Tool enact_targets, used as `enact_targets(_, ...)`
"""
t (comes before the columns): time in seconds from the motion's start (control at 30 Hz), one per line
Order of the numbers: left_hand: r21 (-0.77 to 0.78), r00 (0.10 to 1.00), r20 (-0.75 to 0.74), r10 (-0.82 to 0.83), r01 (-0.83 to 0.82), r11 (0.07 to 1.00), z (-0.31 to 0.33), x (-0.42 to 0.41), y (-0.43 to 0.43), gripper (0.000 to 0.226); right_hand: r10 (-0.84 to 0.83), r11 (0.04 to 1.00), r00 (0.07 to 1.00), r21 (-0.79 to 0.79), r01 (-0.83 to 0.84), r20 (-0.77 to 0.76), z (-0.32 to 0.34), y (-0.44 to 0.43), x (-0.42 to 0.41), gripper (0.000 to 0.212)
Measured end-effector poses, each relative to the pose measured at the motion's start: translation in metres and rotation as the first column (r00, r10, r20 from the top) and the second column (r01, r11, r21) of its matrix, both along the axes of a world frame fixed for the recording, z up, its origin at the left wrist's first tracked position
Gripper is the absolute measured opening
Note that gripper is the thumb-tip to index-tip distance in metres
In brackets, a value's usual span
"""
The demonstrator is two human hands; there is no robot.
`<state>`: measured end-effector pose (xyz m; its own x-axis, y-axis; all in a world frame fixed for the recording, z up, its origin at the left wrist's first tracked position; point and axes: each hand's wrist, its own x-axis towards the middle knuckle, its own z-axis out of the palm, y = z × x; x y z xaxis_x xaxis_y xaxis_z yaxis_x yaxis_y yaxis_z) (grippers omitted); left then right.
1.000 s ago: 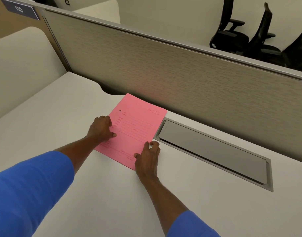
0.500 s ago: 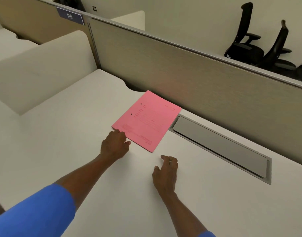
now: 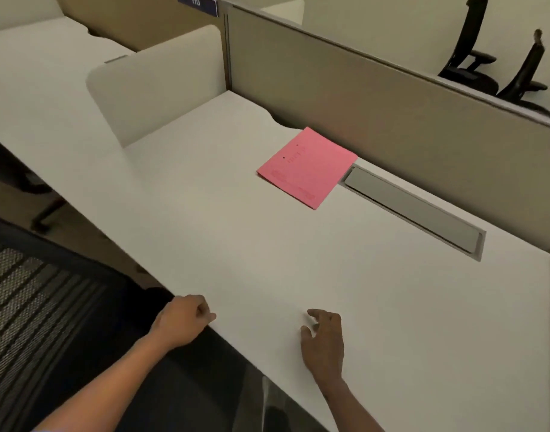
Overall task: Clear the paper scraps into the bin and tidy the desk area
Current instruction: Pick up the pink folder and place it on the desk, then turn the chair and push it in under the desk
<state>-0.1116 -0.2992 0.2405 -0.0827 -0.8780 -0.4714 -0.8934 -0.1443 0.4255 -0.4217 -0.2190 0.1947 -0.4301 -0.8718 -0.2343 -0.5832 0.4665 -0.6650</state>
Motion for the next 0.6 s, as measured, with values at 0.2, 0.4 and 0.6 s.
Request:
enact_targets(0.2,0.025,0.999,-0.036,0.038,-0.037,0.999,-0.006,0.057,0.101,0.018,0.049,0.996,0.998,0.083,-0.046,-0.039,0.005,0.095,0.026,0.032)
enact_targets(0.4,0.094,0.996,0.018,0.091,-0.092,0.991,-0.011,0.094,0.185,0.018,0.098,0.989,0.991,0.119,-0.088,-0.086,0.01,0.164,0.047,0.028)
enact_targets(0.6,0.139,0.989,0.003,0.145,-0.144,0.98,-0.023,0.107,0.246,0.024,0.194,0.976,0.979,0.116,-0.186,-0.058,0.014,0.202,0.058,0.027)
